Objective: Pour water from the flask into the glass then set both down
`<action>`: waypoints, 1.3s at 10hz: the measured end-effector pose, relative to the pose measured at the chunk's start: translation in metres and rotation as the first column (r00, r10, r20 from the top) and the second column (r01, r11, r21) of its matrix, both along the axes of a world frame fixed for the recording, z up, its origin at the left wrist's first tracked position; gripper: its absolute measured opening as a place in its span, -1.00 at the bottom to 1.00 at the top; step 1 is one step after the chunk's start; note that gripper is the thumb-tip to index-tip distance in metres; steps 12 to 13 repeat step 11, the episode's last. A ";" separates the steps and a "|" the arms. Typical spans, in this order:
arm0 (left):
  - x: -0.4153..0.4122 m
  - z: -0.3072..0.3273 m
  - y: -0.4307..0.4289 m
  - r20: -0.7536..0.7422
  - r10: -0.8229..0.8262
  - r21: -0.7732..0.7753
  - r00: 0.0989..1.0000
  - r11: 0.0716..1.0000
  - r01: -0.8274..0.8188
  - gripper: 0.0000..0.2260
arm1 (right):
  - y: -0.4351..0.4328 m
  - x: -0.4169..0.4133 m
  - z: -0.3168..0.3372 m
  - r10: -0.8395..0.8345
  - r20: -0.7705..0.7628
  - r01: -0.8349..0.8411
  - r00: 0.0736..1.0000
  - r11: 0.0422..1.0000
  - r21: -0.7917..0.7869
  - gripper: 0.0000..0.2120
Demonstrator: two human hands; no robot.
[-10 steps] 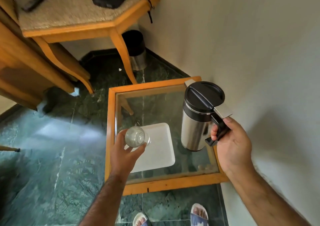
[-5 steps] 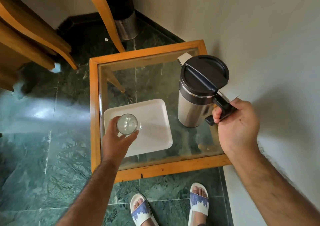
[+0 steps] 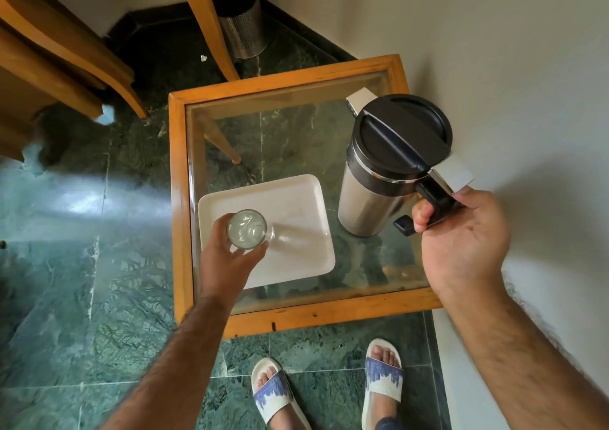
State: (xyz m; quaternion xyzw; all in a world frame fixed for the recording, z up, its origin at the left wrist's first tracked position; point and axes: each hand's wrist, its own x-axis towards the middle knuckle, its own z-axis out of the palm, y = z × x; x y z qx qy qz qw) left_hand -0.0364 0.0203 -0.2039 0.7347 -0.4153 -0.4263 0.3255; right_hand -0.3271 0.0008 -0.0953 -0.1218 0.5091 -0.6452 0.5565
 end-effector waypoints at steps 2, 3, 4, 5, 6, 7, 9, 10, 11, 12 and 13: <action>0.001 -0.006 0.001 0.058 -0.018 0.004 0.998 1.000 0.018 -0.41 | 0.008 0.000 -0.010 0.003 -0.006 -0.003 1.000 0.999 -0.044 -0.57; 0.002 -0.009 0.000 0.083 -0.024 0.012 0.996 1.000 0.023 -0.41 | 0.012 0.005 -0.014 -0.017 -0.014 0.016 1.000 0.999 -0.052 -0.57; 0.003 -0.010 -0.001 0.135 -0.054 0.037 0.989 0.998 0.049 -0.39 | 0.018 0.013 -0.015 -0.036 -0.033 0.034 0.999 0.999 -0.038 -0.59; 0.005 -0.011 -0.002 0.171 -0.085 0.066 0.982 0.995 0.074 -0.39 | 0.026 0.018 -0.020 -0.065 -0.073 0.063 0.995 0.998 -0.029 -0.62; 0.004 -0.008 -0.001 0.175 -0.097 0.083 0.980 0.993 0.083 -0.38 | 0.033 0.019 -0.024 -0.067 -0.136 0.066 0.988 0.998 -0.017 -0.61; 0.001 -0.007 0.000 0.181 -0.085 0.102 0.980 0.992 0.068 -0.37 | 0.035 0.021 -0.024 -0.073 -0.225 0.073 0.972 0.997 -0.010 -0.57; -0.002 0.019 0.005 0.275 -0.231 0.180 0.933 0.966 0.186 0.11 | 0.033 0.009 -0.020 -0.104 -0.164 0.107 0.981 0.994 0.006 -0.67; 0.001 0.056 0.004 0.476 -0.293 0.090 0.829 0.954 0.285 0.08 | 0.021 -0.011 0.000 -0.006 -0.514 0.035 0.858 0.998 0.047 -0.43; -0.001 0.099 -0.012 0.685 -0.324 0.028 0.653 0.907 0.421 0.03 | -0.006 -0.027 0.036 0.176 -0.924 -0.297 0.339 0.952 0.073 -0.24; -0.001 0.099 -0.012 0.685 -0.324 0.028 0.653 0.907 0.421 0.03 | -0.006 -0.027 0.036 0.176 -0.924 -0.297 0.339 0.952 0.073 -0.24; -0.001 0.099 -0.012 0.685 -0.324 0.028 0.653 0.907 0.421 0.03 | -0.006 -0.027 0.036 0.176 -0.924 -0.297 0.339 0.952 0.073 -0.24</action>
